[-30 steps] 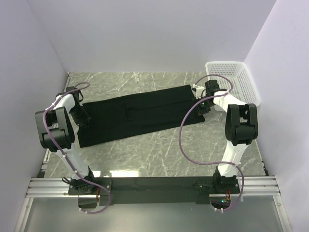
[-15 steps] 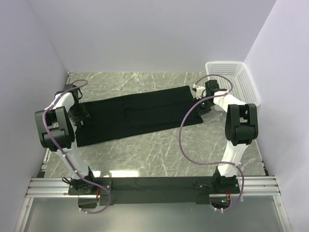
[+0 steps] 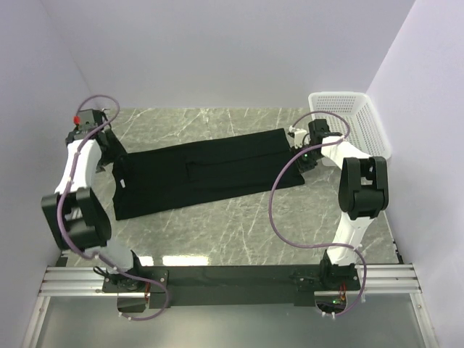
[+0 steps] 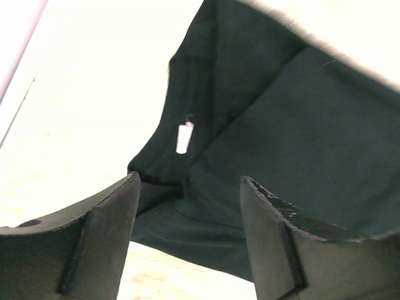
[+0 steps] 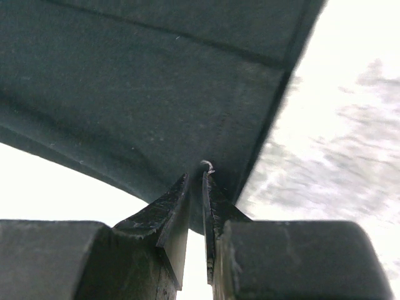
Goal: Fold and stack the t-shirts
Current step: Fold the tshirt
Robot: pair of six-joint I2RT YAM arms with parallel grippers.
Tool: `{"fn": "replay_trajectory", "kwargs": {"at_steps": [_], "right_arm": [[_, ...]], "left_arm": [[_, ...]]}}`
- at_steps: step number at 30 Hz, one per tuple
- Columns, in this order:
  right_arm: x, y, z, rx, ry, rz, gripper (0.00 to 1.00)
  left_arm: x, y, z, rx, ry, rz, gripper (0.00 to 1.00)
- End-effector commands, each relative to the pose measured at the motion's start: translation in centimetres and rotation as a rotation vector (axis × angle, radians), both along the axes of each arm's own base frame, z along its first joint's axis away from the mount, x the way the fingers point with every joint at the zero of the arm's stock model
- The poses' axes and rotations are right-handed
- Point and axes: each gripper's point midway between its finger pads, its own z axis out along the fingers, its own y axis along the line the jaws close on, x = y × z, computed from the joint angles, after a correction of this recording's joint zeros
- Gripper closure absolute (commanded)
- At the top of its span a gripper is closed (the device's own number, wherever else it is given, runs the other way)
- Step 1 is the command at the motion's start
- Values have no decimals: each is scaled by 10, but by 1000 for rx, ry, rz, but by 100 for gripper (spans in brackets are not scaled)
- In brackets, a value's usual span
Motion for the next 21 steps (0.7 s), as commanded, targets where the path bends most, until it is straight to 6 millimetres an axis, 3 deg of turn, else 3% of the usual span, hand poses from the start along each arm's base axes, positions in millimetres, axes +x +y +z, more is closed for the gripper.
{"fn": "replay_trajectory", "kwargs": {"at_steps": [1,4,6,7,8,9,13,17,21], "right_arm": [[28,-6,53,-33,-201,-24,79],[47,-6,85,-29,-315,-29,79],[44,16,102,64,-314,73,79],[40,26,98,102,-282,115,79],[24,35,93,126,-227,191,79],[16,59,92,182,-198,272,79],[-19,99,74,203,-120,416,78],[-19,122,65,245,-71,387,78],[-10,133,55,238,-44,373,78]], "left_arm": [[8,-4,47,-20,-194,15,26],[0,-12,49,-102,-246,19,24],[-7,-17,43,-170,-258,19,24],[-4,-30,48,-233,-298,-18,24],[-9,-40,41,-282,-291,-44,25],[-10,-47,39,-314,-295,-65,25],[-21,-94,26,-538,-304,-157,28],[-47,-150,-12,-654,-181,-224,32],[-56,-170,-35,-669,-134,-239,36]]}}
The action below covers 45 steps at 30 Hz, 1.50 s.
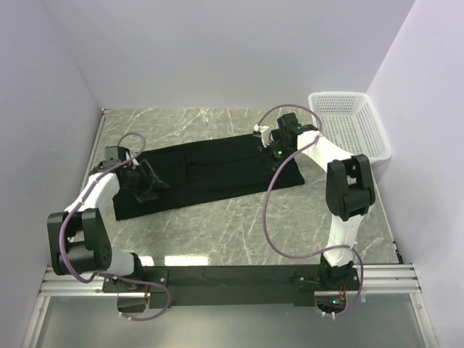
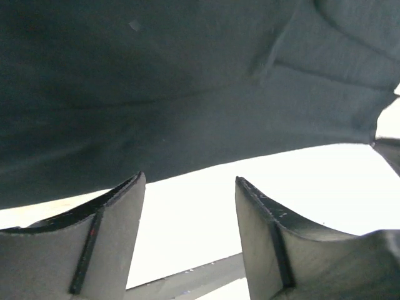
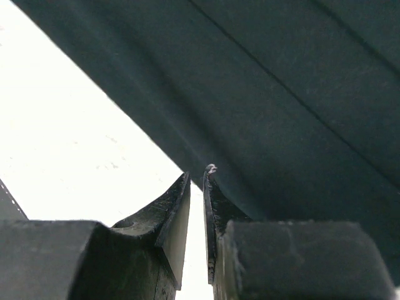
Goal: Fold and stack the t-shirts
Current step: Fold the tshirt
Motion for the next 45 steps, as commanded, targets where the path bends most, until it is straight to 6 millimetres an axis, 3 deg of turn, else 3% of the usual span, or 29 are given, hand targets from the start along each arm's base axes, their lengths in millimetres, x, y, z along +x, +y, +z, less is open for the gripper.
{"fn": "replay_trajectory", "kwargs": {"at_steps": [1,8,16,21,28,32,34,37,38,41,42,45], "right_arm": [[11,4,-5,4,34,-32,78],[4,12,-27,7,142,-44,79],[-17,44,-16,136,232,-6,80],[-5,44,-34,92,249,-63,80],[21,25,-64,-58,226,-207,81],[30,16,-71,-101,217,-273,81],[29,15,-67,-78,220,-244,80],[16,28,-37,39,200,-117,75],[16,31,-17,75,162,-87,74],[18,35,27,187,99,-30,71],[20,34,36,205,84,-30,71],[44,17,52,184,7,-99,70]], "left_arm": [[5,-22,0,-81,-48,-8,37],[11,-25,-32,-89,16,1,44],[-2,-19,-62,-42,136,-4,45],[-7,-16,-76,-26,180,8,45],[-10,-11,-81,4,206,12,45],[-14,-10,-83,15,223,13,45],[-12,-9,-80,20,210,14,45],[3,-11,-60,8,120,0,43],[8,-11,-51,5,86,-7,42],[27,-10,-12,19,-28,-20,36],[39,-7,9,39,-90,-25,33],[52,6,41,115,-157,-8,31]]}}
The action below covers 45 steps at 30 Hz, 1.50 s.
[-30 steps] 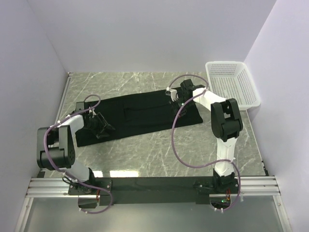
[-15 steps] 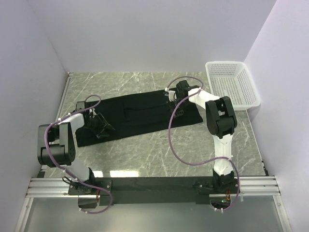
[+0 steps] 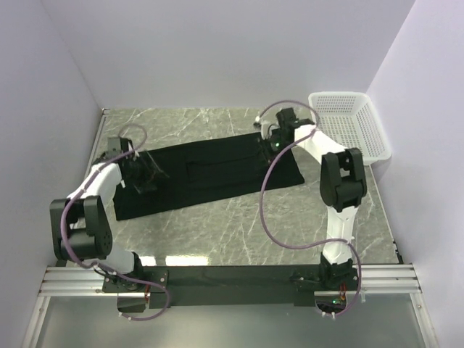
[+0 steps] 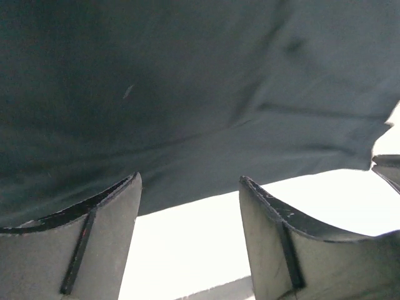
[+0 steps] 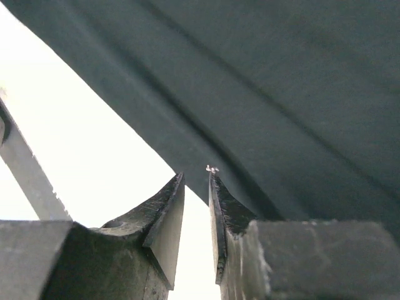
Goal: Fold and stack the t-shirts
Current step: Fold the tshirt
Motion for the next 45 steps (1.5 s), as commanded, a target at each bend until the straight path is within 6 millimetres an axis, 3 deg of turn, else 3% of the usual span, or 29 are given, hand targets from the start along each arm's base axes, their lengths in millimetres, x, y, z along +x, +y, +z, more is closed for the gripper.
{"fn": "replay_trajectory", "kwargs": {"at_steps": [1,5,8,13,18,30,40,45], "right_arm": [[45,-25,60,-12,-221,-77,69],[69,-71,31,-208,-227,-139,64],[79,-110,15,-349,-261,-154,60],[86,-141,5,-479,-318,-80,55],[92,-153,-3,-554,-345,-18,53],[81,-150,-33,-587,-307,182,56],[78,-145,-43,-573,-280,199,75],[84,-145,-31,-575,-324,180,89]], "left_arm": [[30,20,61,127,-180,6,30],[31,34,72,198,-187,34,28],[24,31,64,184,-168,36,28],[5,20,36,115,-126,47,29],[-2,15,14,81,-91,52,29],[-13,12,-1,73,-61,39,29],[-19,11,-13,72,-33,36,29],[-19,13,-15,78,-26,34,29]]}}
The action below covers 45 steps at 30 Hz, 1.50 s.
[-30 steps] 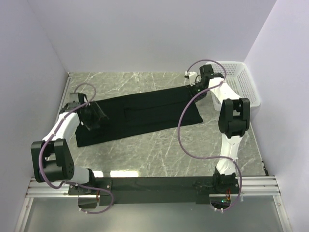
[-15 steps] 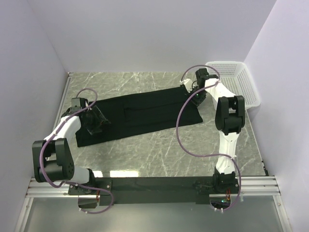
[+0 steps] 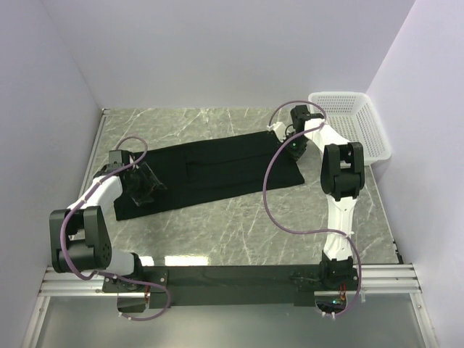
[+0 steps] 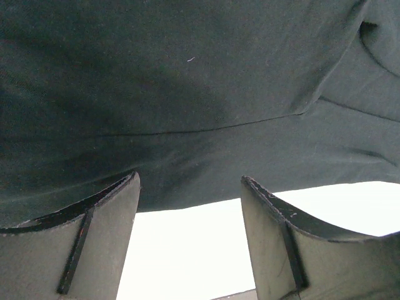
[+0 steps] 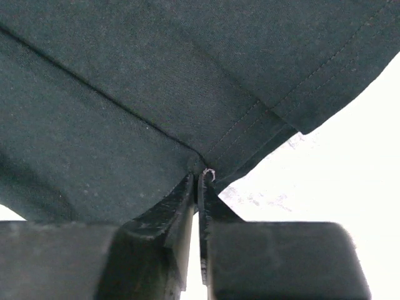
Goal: Fold and stack the t-shirts
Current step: Fold the tshirt
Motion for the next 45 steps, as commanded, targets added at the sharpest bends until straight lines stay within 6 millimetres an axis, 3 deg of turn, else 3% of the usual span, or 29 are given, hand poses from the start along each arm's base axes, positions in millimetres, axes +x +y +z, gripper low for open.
{"fn": "replay_trajectory", "kwargs": {"at_steps": [1,3,12,24,32,33,36,41,44,45], "right_arm": [[14,3,24,5,-82,3,96],[16,2,29,5,-102,-8,100],[25,0,53,20,-171,-78,100],[21,-17,33,-39,-138,-165,100],[33,-18,39,-29,-193,-243,100],[33,-19,35,-31,-187,-252,88],[35,-20,36,-27,-194,-279,66],[48,-10,62,46,-267,-324,55],[52,4,84,132,-290,-313,54],[48,20,95,206,-276,-271,53]], "left_arm": [[6,-1,1,-7,-22,-8,29],[5,0,0,-6,-20,-7,29],[2,2,-4,10,-7,-13,29],[2,5,-2,33,-4,-15,29],[3,7,0,41,-6,-16,29],[4,7,1,41,-7,-15,29],[7,9,6,54,-25,-7,30],[20,23,33,123,-103,32,29],[27,43,51,218,-143,92,28],[28,51,56,243,-152,113,28]]}}
